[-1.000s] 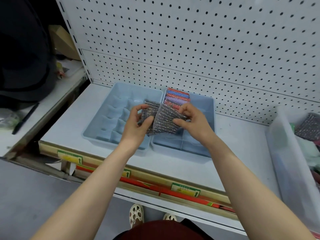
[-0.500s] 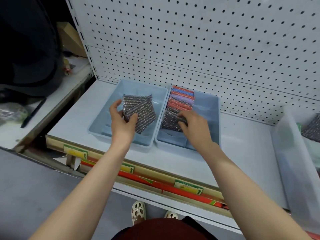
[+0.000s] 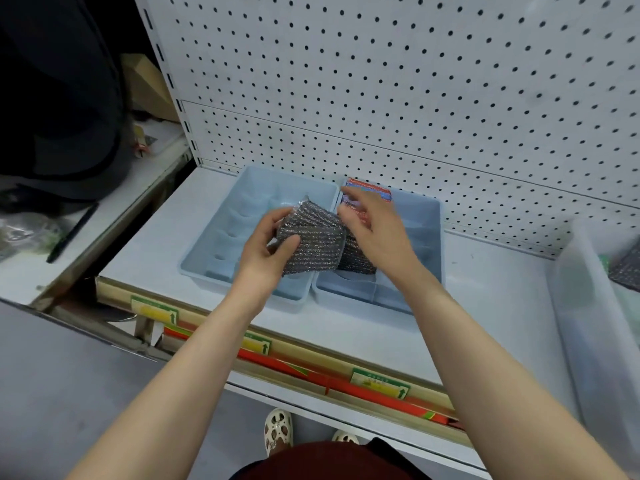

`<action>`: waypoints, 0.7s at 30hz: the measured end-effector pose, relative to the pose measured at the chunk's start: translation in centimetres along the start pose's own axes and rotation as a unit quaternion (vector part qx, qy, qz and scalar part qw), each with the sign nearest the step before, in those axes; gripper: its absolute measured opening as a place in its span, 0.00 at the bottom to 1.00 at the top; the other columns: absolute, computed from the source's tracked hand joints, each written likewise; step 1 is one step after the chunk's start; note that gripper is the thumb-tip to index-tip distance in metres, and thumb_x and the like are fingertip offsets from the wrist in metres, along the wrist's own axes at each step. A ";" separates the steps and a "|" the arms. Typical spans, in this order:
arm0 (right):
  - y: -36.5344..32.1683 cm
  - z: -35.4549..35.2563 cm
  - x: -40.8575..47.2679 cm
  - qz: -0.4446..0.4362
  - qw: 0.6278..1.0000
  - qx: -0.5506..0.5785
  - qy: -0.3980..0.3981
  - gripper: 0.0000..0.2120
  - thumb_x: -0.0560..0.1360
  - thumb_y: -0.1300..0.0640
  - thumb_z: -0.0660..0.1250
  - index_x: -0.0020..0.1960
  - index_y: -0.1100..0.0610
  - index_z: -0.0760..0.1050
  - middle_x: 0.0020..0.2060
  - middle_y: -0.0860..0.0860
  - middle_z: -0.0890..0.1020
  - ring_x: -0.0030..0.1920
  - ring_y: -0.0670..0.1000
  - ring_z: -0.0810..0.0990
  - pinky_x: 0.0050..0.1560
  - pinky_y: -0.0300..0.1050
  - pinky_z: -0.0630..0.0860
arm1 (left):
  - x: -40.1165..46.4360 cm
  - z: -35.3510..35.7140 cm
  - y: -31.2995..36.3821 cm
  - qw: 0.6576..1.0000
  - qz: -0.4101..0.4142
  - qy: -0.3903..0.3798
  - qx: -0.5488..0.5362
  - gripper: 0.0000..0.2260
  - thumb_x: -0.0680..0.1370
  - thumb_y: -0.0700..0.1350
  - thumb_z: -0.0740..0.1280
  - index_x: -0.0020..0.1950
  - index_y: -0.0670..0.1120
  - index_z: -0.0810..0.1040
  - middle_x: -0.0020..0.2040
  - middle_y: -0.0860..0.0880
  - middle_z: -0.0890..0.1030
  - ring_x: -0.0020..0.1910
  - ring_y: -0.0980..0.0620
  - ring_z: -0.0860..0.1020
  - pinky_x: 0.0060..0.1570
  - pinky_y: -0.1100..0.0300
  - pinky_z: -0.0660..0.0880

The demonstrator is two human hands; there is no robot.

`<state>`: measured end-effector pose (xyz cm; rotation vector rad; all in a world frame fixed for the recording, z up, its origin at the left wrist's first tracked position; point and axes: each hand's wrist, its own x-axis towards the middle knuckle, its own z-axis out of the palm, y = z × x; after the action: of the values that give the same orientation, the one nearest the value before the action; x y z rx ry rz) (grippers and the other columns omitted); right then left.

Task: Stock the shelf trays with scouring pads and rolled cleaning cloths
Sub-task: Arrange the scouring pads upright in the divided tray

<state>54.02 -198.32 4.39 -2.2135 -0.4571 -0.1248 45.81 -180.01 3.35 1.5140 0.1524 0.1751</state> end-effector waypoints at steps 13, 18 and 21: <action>0.7 -3.4 -1.4 0.089 0.994 0.056 0.026 0.07 0.80 0.54 0.64 0.58 0.50 0.75 0.44 0.47 0.80 0.41 0.49 0.77 0.45 0.43 0.73 | 0.7 0.6 -1.1 0.988 -0.053 0.046 0.139 0.15 0.74 0.43 0.74 0.60 0.53 0.81 0.55 0.45 0.83 0.58 0.49 0.79 0.59 0.51 0.77; 3.0 -3.2 -3.1 0.034 0.983 -0.170 -0.065 0.15 0.78 0.52 0.68 0.63 0.52 0.75 0.47 0.52 0.83 0.49 0.57 0.81 0.49 0.49 0.75 | 0.8 -1.2 -1.4 0.988 -0.056 0.101 0.100 0.12 0.75 0.43 0.73 0.50 0.62 0.80 0.53 0.45 0.84 0.56 0.46 0.81 0.56 0.49 0.79; 3.2 -1.6 -3.2 -0.004 0.969 -0.236 -0.075 0.15 0.75 0.54 0.71 0.61 0.52 0.77 0.53 0.50 0.83 0.54 0.56 0.80 0.49 0.48 0.74 | 0.5 -1.7 -1.5 0.989 -0.048 0.107 0.089 0.11 0.76 0.41 0.71 0.53 0.55 0.80 0.49 0.47 0.83 0.50 0.49 0.82 0.47 0.57 0.77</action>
<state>52.31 -202.29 2.34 -2.7017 -0.5652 -0.0765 46.01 -178.27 1.73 1.6602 0.4217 0.2518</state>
